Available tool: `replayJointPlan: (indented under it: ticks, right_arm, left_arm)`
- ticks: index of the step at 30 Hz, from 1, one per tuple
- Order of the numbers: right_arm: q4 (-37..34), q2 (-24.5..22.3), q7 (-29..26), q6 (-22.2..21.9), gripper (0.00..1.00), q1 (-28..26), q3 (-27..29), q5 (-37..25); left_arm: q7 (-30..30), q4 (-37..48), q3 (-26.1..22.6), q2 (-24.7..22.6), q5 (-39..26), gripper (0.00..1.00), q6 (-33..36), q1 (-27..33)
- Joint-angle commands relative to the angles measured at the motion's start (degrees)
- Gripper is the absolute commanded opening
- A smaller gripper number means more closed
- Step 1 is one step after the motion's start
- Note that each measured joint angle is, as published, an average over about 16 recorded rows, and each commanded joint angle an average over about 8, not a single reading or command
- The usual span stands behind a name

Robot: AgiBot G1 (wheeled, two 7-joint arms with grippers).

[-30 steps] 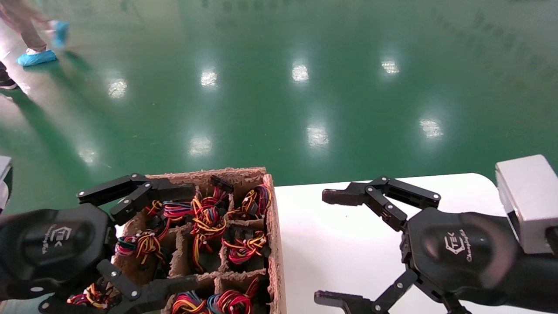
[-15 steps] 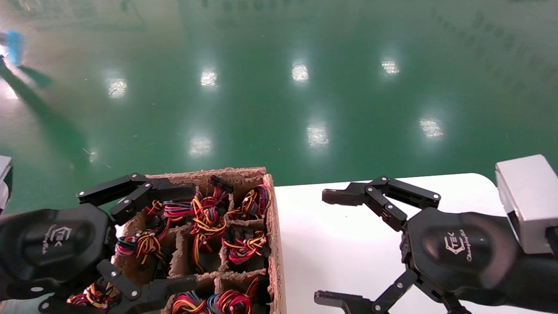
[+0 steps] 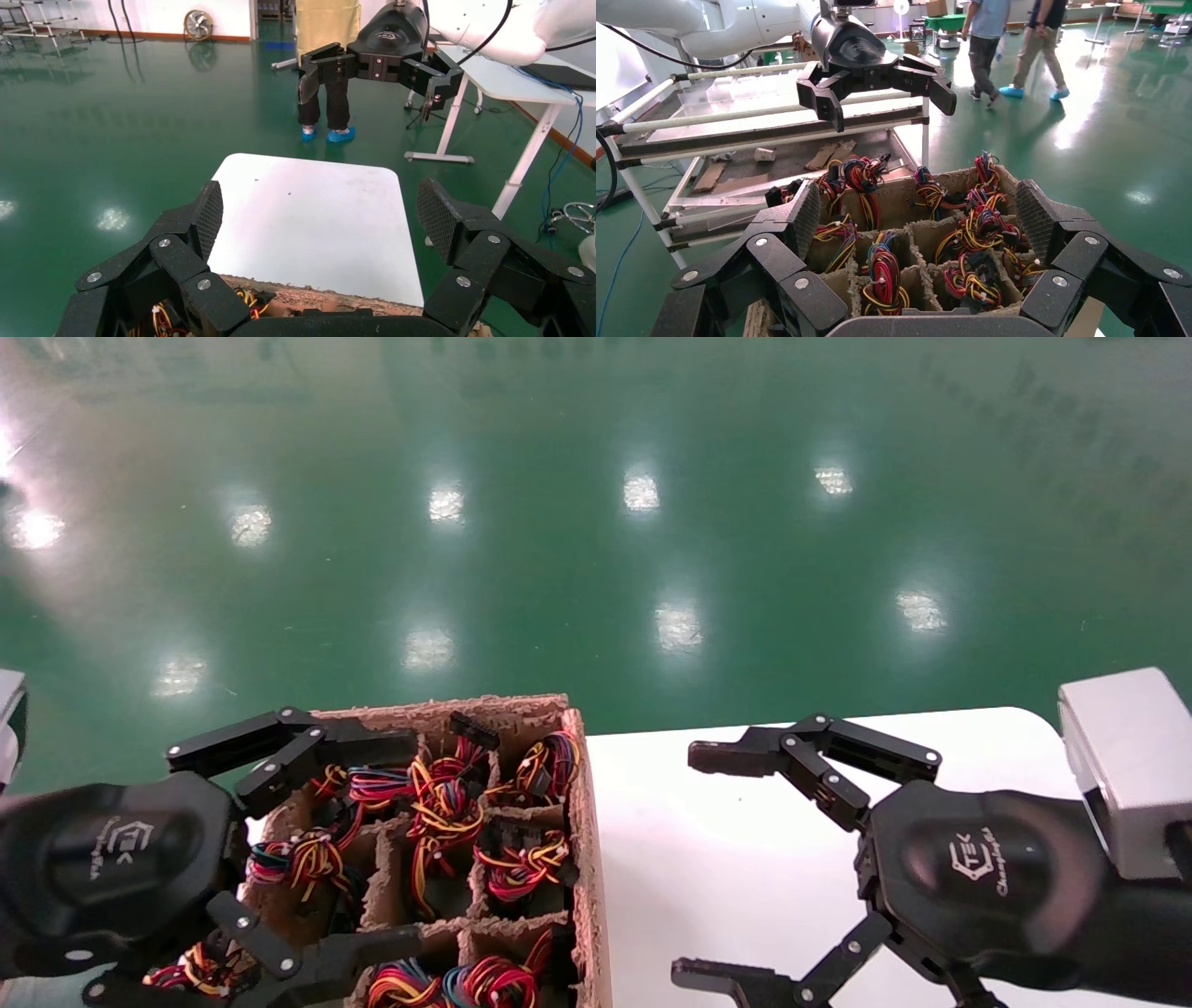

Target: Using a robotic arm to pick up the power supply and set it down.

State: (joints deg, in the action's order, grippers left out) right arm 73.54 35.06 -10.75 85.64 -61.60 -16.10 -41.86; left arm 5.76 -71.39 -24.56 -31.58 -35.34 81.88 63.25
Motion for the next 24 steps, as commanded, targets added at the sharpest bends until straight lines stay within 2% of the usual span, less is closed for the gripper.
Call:
replayJointPlan:
  ticks: [1, 24]
  right_arm:
    - [0.0, 0.0, 0.0, 0.0, 1.00, 0.0, 0.0, 0.0]
    - [0.0, 0.0, 0.0, 0.0, 1.00, 0.0, 0.0, 0.0]
  left_arm:
    - [0.0, 0.0, 0.0, 0.0, 0.0, 1.00, 0.0, 0.0]
    - [0.0, 0.0, 0.0, 0.0, 0.0, 1.00, 0.0, 0.0]
